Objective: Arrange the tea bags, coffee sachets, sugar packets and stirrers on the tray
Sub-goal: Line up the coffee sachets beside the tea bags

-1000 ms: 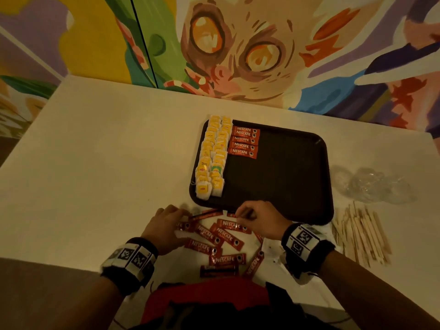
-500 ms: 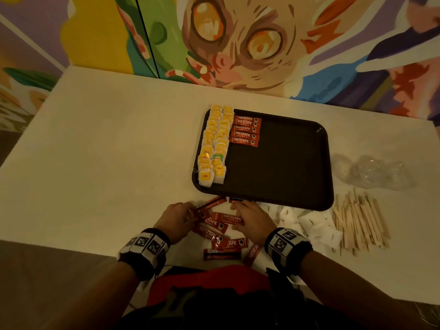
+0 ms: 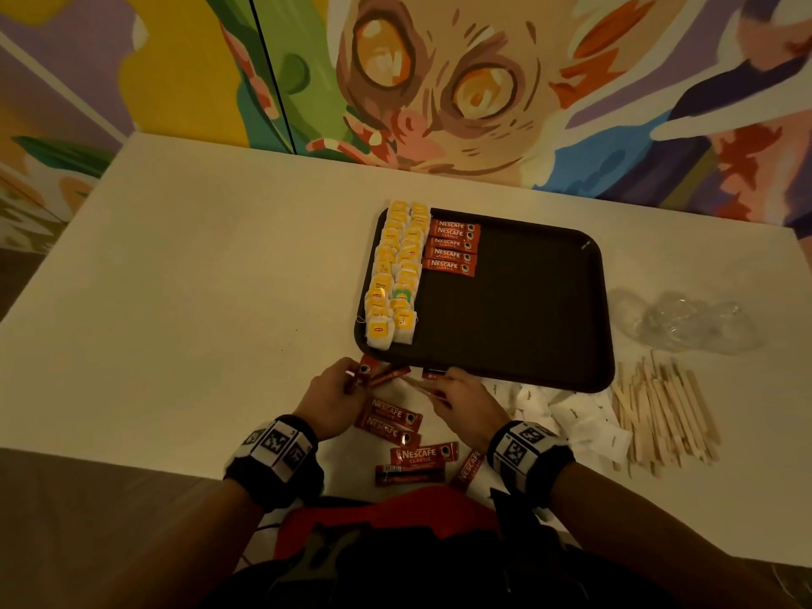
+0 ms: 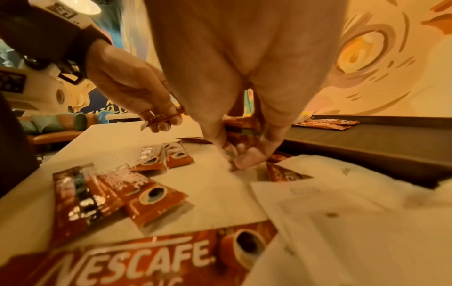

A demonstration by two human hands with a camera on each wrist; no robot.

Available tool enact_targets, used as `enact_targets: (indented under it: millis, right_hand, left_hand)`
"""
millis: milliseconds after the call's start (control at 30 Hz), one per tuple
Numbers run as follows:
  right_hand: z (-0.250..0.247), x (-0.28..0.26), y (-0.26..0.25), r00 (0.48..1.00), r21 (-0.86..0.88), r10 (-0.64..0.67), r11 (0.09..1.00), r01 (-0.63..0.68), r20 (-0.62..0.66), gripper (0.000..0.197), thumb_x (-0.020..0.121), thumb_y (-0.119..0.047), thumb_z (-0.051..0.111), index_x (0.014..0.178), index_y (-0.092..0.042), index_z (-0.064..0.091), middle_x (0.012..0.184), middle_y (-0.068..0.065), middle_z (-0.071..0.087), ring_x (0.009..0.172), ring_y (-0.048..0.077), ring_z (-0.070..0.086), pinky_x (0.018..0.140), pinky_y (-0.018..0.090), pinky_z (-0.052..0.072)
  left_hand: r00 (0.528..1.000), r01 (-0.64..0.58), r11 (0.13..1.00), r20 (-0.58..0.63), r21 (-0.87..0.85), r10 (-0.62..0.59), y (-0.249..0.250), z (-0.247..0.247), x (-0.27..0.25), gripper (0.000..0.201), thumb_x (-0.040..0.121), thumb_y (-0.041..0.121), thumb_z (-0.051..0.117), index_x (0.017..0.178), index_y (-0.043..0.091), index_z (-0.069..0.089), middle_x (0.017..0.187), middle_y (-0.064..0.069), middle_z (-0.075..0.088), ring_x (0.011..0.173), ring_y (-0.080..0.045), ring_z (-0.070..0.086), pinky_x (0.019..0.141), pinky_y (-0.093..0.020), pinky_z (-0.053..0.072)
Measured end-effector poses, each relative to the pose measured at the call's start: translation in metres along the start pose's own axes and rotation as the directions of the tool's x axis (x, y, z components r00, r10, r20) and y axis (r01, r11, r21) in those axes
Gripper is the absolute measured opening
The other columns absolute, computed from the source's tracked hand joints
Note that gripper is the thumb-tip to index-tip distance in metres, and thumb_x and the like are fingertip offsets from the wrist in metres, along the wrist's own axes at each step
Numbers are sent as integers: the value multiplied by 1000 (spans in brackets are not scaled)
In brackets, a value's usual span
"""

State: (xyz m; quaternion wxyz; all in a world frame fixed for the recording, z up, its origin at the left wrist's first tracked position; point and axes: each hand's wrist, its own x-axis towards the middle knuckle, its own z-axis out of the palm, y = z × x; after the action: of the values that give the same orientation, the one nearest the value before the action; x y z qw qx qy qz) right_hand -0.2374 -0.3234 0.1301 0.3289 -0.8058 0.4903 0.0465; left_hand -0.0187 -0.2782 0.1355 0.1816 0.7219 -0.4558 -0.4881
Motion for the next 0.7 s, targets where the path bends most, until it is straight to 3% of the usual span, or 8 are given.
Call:
enact_targets:
  millis: [67, 167, 233, 333, 433, 533, 633, 700]
  right_hand:
    - [-3, -1, 0, 1000, 23, 8, 1000, -7, -21, 31, 102, -21, 46, 130, -18, 59, 114, 3, 51, 95, 12, 49, 79, 20, 38]
    - [-7, -2, -1, 995, 81, -26, 996, 34, -94, 27, 102, -20, 47, 122, -15, 64, 113, 0, 52, 101, 13, 51, 85, 20, 40]
    - [-11, -3, -5, 981, 95, -94, 989, 111, -169, 27, 101, -19, 49, 123, -16, 65, 113, -1, 53, 101, 11, 49, 87, 18, 38]
    - [-16, -3, -11, 940, 38, -209, 973, 227, -270, 26, 99, -18, 54, 122, -13, 66, 113, 2, 55, 102, 12, 49, 85, 16, 33]
    - [-17, 0, -16, 907, -34, -292, 955, 296, -304, 24, 96, -14, 58, 118, -10, 68, 110, 7, 57, 100, 18, 53, 83, 25, 44]
    - [-20, 4, -15, 912, -12, -283, 956, 293, -297, 28, 97, -16, 56, 123, -13, 65, 112, 5, 54, 98, 16, 53, 83, 27, 48]
    - [-30, 8, -12, 942, 65, -202, 972, 227, -267, 32, 102, -24, 45, 131, -25, 60, 109, -2, 53, 93, 11, 52, 79, 24, 48]
    - [-36, 12, -9, 960, 126, -111, 981, 147, -257, 33, 103, -27, 42, 133, -27, 57, 103, -5, 50, 87, 8, 51, 75, 22, 46]
  left_hand:
    - [999, 47, 987, 8, -151, -46, 7, 1, 1, 16, 93, 14, 53, 106, 24, 55, 102, -8, 66, 92, -28, 65, 81, -48, 57]
    - [988, 153, 911, 33, -384, -152, 19, 4, 4, 16, 96, 19, 49, 108, 16, 59, 95, -13, 66, 89, -32, 64, 83, -46, 54]
    - [973, 230, 822, 134, -521, -188, 26, 4, 6, 30, 96, 33, 52, 111, 10, 62, 106, -22, 66, 95, -39, 62, 86, -46, 50]
    - [954, 291, 743, 245, -602, -175, 39, 2, 4, 50, 93, 47, 53, 104, 0, 65, 94, -20, 65, 76, -30, 58, 68, -34, 47]
    - [953, 269, 722, 283, -638, -104, 54, 2, 4, 30, 94, 34, 57, 96, 4, 62, 75, -10, 60, 52, -15, 49, 49, -24, 42]
    - [970, 201, 708, 237, -677, -49, 58, 2, 6, 15, 94, 15, 58, 101, 1, 59, 71, -11, 58, 49, -15, 48, 46, -25, 41]
    - [993, 99, 772, 114, -627, -35, 56, 0, 10, 23, 95, 18, 58, 104, -3, 62, 74, -12, 64, 49, -14, 50, 45, -23, 41]
    - [999, 45, 817, 45, -576, -23, 54, -2, 11, 21, 95, 21, 59, 106, 4, 66, 80, -10, 69, 49, -12, 54, 45, -22, 43]
